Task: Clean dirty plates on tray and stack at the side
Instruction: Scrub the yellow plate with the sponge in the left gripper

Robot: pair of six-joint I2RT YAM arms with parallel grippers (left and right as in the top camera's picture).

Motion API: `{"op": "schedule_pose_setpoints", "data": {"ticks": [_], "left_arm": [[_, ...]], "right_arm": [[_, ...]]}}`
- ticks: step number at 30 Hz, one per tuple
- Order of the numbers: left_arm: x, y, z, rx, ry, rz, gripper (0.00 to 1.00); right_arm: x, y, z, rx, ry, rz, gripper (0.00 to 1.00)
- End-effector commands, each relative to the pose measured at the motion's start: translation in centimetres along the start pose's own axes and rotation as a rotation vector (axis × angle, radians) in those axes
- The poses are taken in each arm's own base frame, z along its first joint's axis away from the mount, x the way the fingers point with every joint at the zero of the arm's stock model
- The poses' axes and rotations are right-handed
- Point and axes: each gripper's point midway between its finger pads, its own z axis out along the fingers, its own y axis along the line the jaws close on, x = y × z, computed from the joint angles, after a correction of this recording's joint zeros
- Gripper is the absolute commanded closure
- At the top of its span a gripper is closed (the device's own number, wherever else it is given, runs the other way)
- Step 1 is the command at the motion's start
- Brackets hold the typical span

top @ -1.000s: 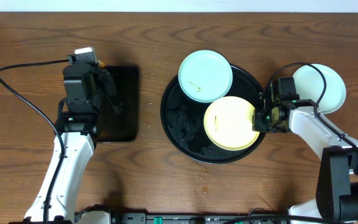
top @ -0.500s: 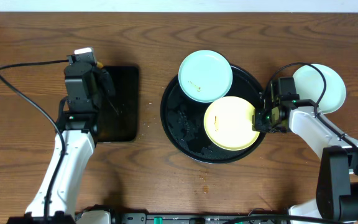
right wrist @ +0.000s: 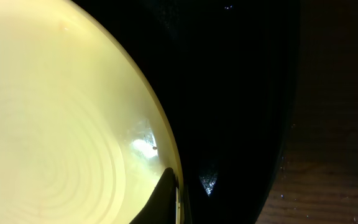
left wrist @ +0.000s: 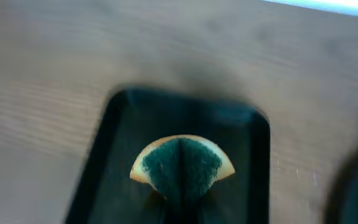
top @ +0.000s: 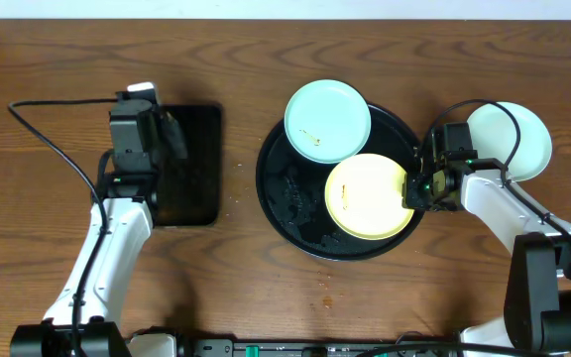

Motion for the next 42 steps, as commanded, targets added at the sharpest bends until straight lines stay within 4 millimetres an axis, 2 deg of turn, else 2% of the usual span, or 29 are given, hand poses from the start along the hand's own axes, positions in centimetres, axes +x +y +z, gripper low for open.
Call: {"op": "schedule_pose_setpoints", "data": {"ticks": [1, 4, 5, 6, 10, 11, 12, 13, 14, 18, 19, 20, 21, 24, 28, 30, 35, 42], "left_arm": [[-1.6, -1.5, -0.8, 0.074, 0.064, 0.016, 0.92], [-3.0, -4.1, -2.4, 0.200, 0.174, 0.012, 0.93], [-3.2, -6.4, -3.4, 0.306, 0.243, 0.009, 0.92], [-2.9, -7.7, -3.9, 0.352, 0.289, 0.008, 0.93], [0.1, -11.8, -4.3, 0.419, 0.434, 0.044, 0.92], [1.4, -13.6, -4.3, 0.442, 0.471, 0.074, 0.93], [1.9, -14.6, -4.3, 0.455, 0.483, 0.089, 0.93], [2.6, -16.0, -4.3, 0.477, 0.493, 0.118, 0.93], [3.6, -18.4, -4.3, 0.515, 0.498, 0.166, 0.93], [6.2, -24.3, -4.3, 0.592, 0.512, 0.209, 0.93], [7.5, -26.4, -4.2, 0.622, 0.519, 0.236, 0.93], [8.2, -27.4, -4.2, 0.637, 0.522, 0.256, 0.93], [9.8, -29.3, -3.8, 0.650, 0.520, 0.300, 0.93], [12.2, -31.0, -2.7, 0.612, 0.512, 0.367, 0.93], [15.5, -32.4, -2.5, 0.606, 0.547, 0.430, 0.92], [17.1, -32.5, -1.7, 0.567, 0.557, 0.465, 0.93], [18.6, -32.1, -0.5, 0.520, 0.569, 0.490, 0.92], [19.2, -32.7, 0.7, 0.531, 0.551, 0.484, 0.93]], "right_arm": [[1.2, 0.2, 1.0, 0.012, 0.035, -0.026, 0.99], [1.1, 0.2, 1.0, 0.012, 0.033, -0.026, 0.99], [1.0, 0.2, 1.0, 0.011, 0.028, -0.026, 0.99], [0.9, 0.2, 1.0, 0.010, 0.025, -0.027, 0.99], [0.9, 0.2, 1.0, 0.010, 0.023, -0.027, 0.99], [0.9, 0.2, 1.0, 0.010, 0.023, -0.027, 0.99], [0.9, 0.2, 1.0, 0.010, 0.023, -0.028, 0.99], [0.9, 0.2, 1.0, 0.010, 0.022, -0.027, 0.99], [0.9, 0.2, 1.0, 0.010, 0.022, -0.027, 0.99], [0.9, 0.2, 1.0, 0.010, 0.023, -0.027, 0.99], [0.9, 0.2, 1.0, 0.010, 0.023, -0.027, 0.99], [0.9, 0.2, 1.0, 0.010, 0.023, -0.028, 0.99], [0.9, 0.2, 1.0, 0.010, 0.023, -0.028, 0.99], [0.9, 0.2, 1.0, 0.010, 0.026, -0.028, 0.99], [0.9, 0.2, 1.0, 0.010, 0.026, -0.028, 0.99], [1.0, 0.2, 1.0, 0.010, 0.026, -0.028, 0.99], [1.0, 0.2, 1.0, 0.010, 0.027, -0.028, 0.99], [1.0, 0.2, 1.0, 0.011, 0.028, -0.027, 0.99]]}}
